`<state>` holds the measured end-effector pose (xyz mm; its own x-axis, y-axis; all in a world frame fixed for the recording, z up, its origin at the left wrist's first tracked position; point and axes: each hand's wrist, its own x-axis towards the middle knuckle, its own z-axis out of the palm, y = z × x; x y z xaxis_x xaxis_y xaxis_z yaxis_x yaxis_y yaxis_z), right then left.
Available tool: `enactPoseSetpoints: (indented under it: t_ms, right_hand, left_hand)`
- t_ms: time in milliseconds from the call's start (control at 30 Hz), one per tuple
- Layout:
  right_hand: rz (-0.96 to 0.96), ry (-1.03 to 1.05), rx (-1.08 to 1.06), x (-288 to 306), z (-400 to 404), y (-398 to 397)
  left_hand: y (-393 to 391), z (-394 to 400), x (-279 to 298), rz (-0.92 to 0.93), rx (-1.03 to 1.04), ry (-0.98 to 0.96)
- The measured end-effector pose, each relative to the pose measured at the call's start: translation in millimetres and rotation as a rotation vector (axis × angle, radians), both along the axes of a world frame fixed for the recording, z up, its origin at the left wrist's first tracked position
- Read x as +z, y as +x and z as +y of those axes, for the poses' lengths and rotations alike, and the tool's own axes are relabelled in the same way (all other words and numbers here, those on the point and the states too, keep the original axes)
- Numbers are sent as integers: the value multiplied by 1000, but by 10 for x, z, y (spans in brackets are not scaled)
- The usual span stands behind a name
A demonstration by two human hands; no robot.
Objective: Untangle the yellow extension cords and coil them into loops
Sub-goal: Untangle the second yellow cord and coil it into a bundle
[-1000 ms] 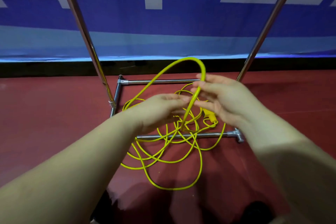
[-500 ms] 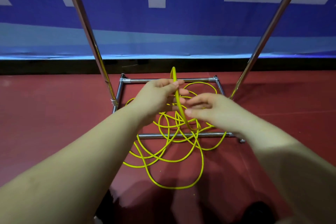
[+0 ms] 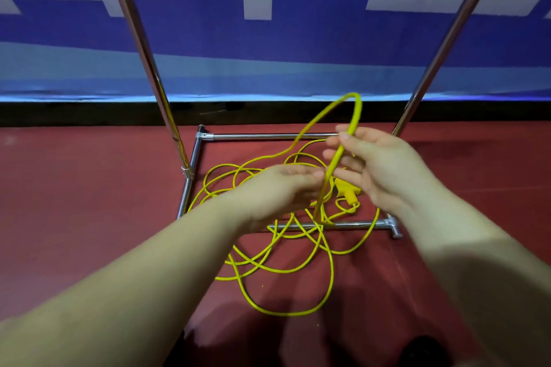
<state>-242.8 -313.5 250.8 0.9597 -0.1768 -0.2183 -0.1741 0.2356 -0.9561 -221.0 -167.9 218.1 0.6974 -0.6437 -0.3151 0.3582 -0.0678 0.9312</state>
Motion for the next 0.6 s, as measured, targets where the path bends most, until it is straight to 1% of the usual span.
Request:
enactPoseSetpoints:
  t_ms: [67, 133, 200, 233, 300, 367, 433, 467, 533, 600]
  right_hand:
    - [37, 143, -96, -19, -27, 28]
    - [53, 215, -139, -50, -30, 52]
    - [59, 222, -123, -87, -29, 76]
    - [69, 185, -90, -100, -31, 82]
    - [108, 23, 45, -114, -33, 59]
    - [136, -244, 249, -141, -3, -2]
    - [125, -476, 456, -195, 55, -64]
    - [129, -546, 544, -242, 85, -83]
    - [109, -696, 651, -330, 124, -110]
    - [51, -784, 662, -337, 148, -121]
  left_hand:
    - [-45, -38, -42, -61, -67, 55]
    - [-29, -47, -58, -114, -59, 81]
    - [-4, -32, -20, -108, 9, 47]
    - [17, -19, 10, -119, 47, 36]
    - [64, 14, 65, -156, 115, 39]
    - [106, 49, 107, -170, 153, 40]
    - [133, 74, 144, -150, 163, 22]
    - [143, 81, 161, -125, 170, 4]
    - [165, 91, 201, -84, 197, -24]
    - [198, 109, 242, -53, 241, -49]
